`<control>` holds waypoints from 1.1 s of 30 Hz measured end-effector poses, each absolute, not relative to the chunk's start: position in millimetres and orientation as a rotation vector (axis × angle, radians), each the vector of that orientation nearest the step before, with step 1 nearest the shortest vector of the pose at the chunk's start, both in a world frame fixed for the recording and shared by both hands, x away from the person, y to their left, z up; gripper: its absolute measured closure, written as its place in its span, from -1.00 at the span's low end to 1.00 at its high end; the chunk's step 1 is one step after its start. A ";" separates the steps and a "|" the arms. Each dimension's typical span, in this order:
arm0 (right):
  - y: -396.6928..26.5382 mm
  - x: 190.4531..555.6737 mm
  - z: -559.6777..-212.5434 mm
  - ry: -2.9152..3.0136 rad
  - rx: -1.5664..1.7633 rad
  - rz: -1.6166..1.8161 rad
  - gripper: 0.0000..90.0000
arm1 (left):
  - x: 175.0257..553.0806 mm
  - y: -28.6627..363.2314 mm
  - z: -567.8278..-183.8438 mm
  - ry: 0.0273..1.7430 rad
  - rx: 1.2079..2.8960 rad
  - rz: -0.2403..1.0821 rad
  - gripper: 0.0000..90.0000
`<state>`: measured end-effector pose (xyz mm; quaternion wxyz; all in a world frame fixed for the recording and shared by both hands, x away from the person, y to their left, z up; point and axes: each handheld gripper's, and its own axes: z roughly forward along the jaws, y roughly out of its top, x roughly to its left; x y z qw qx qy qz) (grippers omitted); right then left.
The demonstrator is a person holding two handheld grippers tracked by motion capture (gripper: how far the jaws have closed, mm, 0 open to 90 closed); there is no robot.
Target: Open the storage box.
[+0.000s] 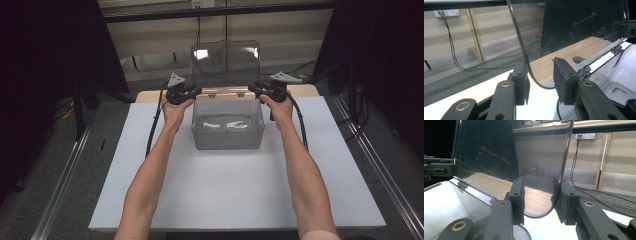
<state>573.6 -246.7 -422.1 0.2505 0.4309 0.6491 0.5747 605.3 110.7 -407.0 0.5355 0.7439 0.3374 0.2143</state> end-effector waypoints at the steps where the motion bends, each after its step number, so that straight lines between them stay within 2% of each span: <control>1: -246.6 573.7 -422.2 1.768 1.175 1.561 0.35 | 605.8 110.4 -406.6 0.803 1.776 0.510 0.39; 7: -247.1 576.2 -422.6 1.784 1.191 1.561 0.31 | 608.0 106.9 -408.0 0.817 1.786 0.495 0.23; 12: -247.5 577.1 -422.1 1.797 1.198 1.551 0.29 | 610.6 106.9 -409.4 0.825 1.777 0.468 0.19; 33: -246.9 580.5 -419.0 1.840 1.242 1.501 0.20 | 613.4 107.4 -414.8 0.873 1.725 0.407 0.14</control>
